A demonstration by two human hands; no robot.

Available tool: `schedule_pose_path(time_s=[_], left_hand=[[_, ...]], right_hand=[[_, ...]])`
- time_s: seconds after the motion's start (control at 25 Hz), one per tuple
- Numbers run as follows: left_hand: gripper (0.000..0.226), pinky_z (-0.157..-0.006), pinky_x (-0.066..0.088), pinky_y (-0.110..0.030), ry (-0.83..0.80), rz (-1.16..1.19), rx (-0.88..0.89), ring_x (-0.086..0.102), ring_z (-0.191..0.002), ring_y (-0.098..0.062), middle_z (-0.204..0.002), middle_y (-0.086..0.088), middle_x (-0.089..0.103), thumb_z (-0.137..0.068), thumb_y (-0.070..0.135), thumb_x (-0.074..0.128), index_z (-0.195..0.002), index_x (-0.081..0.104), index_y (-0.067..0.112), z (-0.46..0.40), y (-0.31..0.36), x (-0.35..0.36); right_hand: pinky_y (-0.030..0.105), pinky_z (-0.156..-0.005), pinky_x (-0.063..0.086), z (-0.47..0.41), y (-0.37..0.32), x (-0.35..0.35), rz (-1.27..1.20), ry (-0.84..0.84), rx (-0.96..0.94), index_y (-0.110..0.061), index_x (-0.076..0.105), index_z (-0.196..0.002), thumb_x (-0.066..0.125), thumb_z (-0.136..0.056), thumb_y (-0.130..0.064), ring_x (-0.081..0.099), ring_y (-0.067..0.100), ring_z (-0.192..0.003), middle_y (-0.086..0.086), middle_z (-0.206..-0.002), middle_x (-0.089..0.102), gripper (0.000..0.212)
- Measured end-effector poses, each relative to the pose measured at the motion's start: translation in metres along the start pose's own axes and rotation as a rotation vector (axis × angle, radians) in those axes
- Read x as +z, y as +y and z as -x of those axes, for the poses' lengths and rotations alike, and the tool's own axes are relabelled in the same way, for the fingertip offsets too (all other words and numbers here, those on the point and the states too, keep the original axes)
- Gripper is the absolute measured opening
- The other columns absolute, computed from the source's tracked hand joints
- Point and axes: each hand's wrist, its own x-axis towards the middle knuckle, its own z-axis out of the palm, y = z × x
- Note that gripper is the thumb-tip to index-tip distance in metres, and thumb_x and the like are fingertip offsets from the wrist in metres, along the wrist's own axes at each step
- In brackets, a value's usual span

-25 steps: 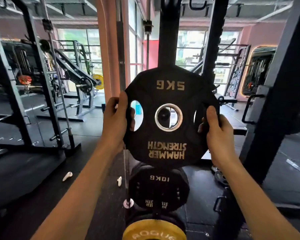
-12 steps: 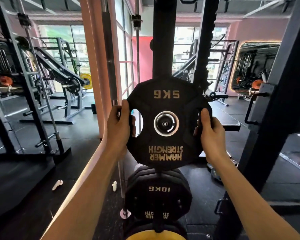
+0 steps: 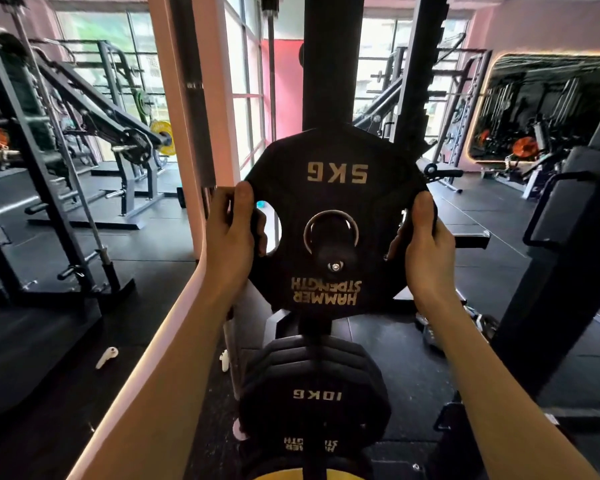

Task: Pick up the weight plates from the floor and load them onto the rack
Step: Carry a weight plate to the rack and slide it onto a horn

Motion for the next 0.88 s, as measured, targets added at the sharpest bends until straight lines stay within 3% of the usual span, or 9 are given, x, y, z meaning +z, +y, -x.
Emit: schedule_pose_path(time_s=[0.12,0.32,0.64,0.88], left_hand=[[0.026,-0.047,0.037,-0.025,0.014,0.001,-0.01,0.043,-0.044,-0.016,-0.059,0.0,0.047,-0.1,0.047,0.044,-0.076,0.05,0.037,-0.025,-0.021,0.01],[0.026,-0.047,0.038,-0.03,0.033,0.014,-0.018,0.043,-0.046,-0.02,-0.061,-0.005,0.046,-0.1,0.047,0.045,-0.079,0.05,0.031,-0.058,-0.048,0.021],[0.023,-0.049,0.04,-0.026,0.019,0.001,-0.002,0.046,-0.052,-0.016,-0.066,-0.001,0.048,-0.1,0.044,0.044,-0.092,0.05,0.023,-0.086,-0.068,0.029],[0.024,-0.051,0.044,-0.026,0.016,-0.024,0.0,0.05,-0.055,-0.014,-0.071,-0.004,0.049,-0.1,0.045,0.044,-0.097,0.05,0.022,-0.088,-0.072,0.029]], right_hand=[[0.016,-0.05,0.045,-0.029,0.018,0.012,0.006,0.03,0.002,0.002,0.054,-0.08,0.037,-0.093,-0.063,0.052,0.023,-0.057,0.02,-0.064,0.052,0.069],[0.019,-0.052,0.045,-0.068,0.041,0.028,-0.004,0.036,-0.011,0.011,0.052,-0.084,0.039,-0.093,-0.064,0.051,0.024,-0.059,0.019,-0.068,0.052,0.076],[0.033,-0.059,0.043,-0.096,0.059,0.041,-0.063,0.014,-0.001,0.005,0.052,-0.081,0.039,-0.095,-0.062,0.047,0.026,-0.061,0.016,-0.071,0.049,0.069],[0.02,-0.052,0.045,-0.097,0.059,0.041,-0.023,0.017,0.02,-0.006,0.052,-0.082,0.036,-0.099,-0.055,0.05,0.015,-0.055,0.014,-0.071,0.048,0.054]])
